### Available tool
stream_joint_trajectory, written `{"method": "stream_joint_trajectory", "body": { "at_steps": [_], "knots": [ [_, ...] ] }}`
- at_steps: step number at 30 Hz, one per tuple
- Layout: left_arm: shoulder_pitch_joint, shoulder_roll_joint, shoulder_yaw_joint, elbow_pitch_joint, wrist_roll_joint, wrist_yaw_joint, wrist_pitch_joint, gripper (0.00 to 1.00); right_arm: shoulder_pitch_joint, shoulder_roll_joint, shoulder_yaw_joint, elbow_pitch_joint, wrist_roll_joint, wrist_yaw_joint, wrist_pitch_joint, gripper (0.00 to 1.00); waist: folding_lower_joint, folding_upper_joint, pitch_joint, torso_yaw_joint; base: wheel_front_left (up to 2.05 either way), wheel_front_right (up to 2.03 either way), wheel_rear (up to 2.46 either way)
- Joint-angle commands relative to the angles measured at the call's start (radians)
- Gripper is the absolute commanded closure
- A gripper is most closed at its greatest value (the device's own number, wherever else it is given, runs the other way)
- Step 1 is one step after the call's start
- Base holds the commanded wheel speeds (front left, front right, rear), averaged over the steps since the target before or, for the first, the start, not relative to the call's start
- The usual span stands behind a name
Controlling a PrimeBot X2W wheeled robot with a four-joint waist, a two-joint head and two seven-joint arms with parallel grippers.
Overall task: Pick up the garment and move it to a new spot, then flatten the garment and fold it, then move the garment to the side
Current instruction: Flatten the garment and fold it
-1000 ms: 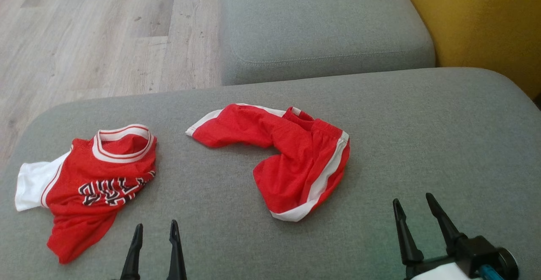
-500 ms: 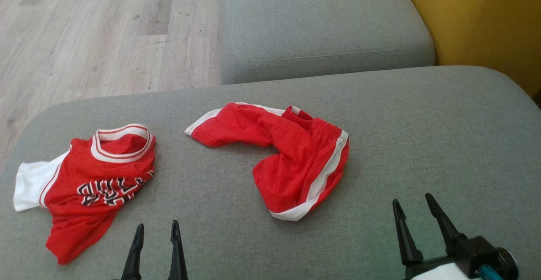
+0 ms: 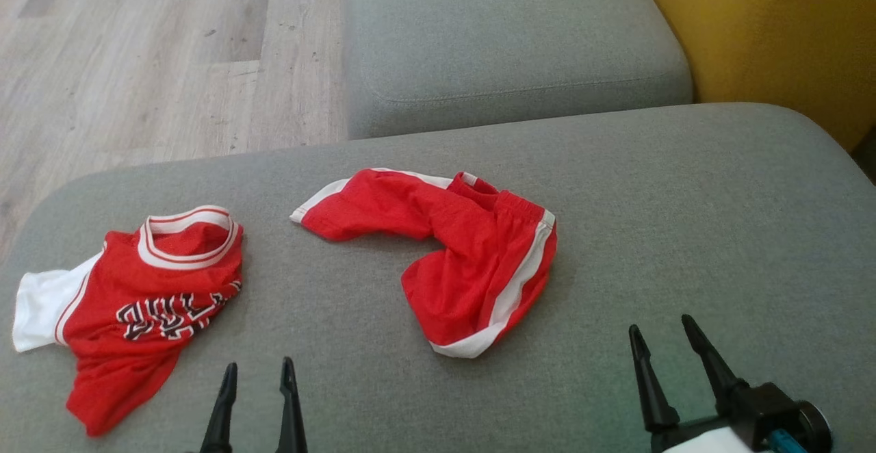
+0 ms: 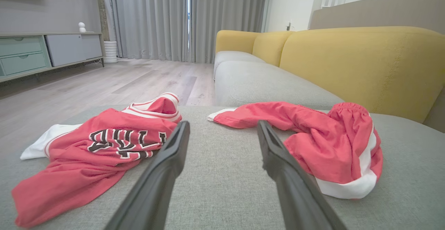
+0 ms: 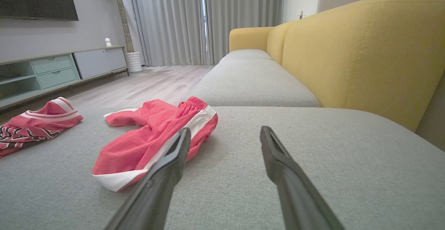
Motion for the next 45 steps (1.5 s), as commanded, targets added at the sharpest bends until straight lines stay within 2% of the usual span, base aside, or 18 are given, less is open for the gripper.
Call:
{"method": "stream_joint_trajectory", "body": {
  "at_steps": [1,6,11,14,15,19,27,32,35,43,44,45],
  "knots": [
    [-0.045,-0.007,0.021,-0.027,0.01,-0.006,-0.01,0.0,-0.032,-0.005,0.031,-0.028,-0.002,0.007,-0.003,0.0,0.0,0.0,0.001,-0.004,0.0,0.0,0.0],
    [-0.116,-0.007,-0.006,0.001,0.039,-0.045,-0.01,0.0,-0.04,-0.005,0.054,-0.035,-0.006,0.007,-0.003,0.0,0.0,0.0,0.022,-0.029,0.0,0.0,0.0],
    [-0.289,-0.007,-0.078,0.084,0.093,-0.11,-0.01,0.0,-0.066,-0.005,0.088,-0.05,-0.012,0.007,-0.003,0.0,0.0,0.0,0.073,-0.073,0.0,0.0,0.0],
    [-0.422,-0.007,-0.14,0.162,0.118,-0.147,-0.01,0.0,-0.089,-0.005,0.11,-0.062,-0.014,0.007,-0.003,0.0,0.0,0.0,0.114,-0.108,0.0,0.0,0.0],
    [-0.516,-0.007,-0.19,0.213,0.127,-0.167,0.003,0.0,-0.103,-0.005,0.125,-0.071,-0.015,0.007,-0.003,0.0,0.0,0.0,0.146,-0.133,0.0,0.0,0.0],
    [-0.714,-0.007,-0.309,0.29,0.119,-0.195,0.049,0.0,-0.143,-0.005,0.148,-0.09,-0.017,0.007,-0.003,0.0,0.0,0.0,0.231,-0.178,0.0,0.0,0.0],
    [-1.067,-0.007,-0.529,0.471,0.09,-0.215,0.171,0.0,-0.223,-0.005,0.177,-0.106,-0.006,0.007,-0.003,0.0,0.0,0.0,0.377,-0.244,0.0,0.0,0.0],
    [-1.173,-0.007,-0.626,0.562,0.041,-0.218,0.237,0.0,-0.242,-0.005,0.181,-0.109,-0.002,0.007,-0.003,0.0,0.0,0.0,0.427,-0.261,0.0,0.0,0.0],
    [-1.229,-0.007,-0.699,0.673,0.007,-0.216,0.349,0.0,-0.253,-0.005,0.181,-0.112,0.002,0.007,-0.003,0.0,0.0,0.0,0.452,-0.269,0.0,0.0,0.0],
    [-1.237,-0.007,-0.774,0.762,-0.089,-0.221,0.452,0.0,-0.249,-0.005,0.176,-0.107,0.007,0.007,-0.003,0.0,0.0,0.0,0.442,-0.25,0.0,0.0,0.0],
    [-1.235,-0.007,-0.784,0.765,-0.102,-0.223,0.461,0.2,-0.248,-0.005,0.176,-0.107,0.008,0.007,-0.003,0.0,0.0,0.0,0.438,-0.247,0.0,0.0,0.0],
    [-1.232,-0.007,-0.794,0.764,-0.116,-0.224,0.468,1.0,-0.248,-0.005,0.175,-0.107,0.009,0.007,-0.003,0.0,0.0,0.0,0.433,-0.244,0.0,0.0,0.0]
  ]
}}
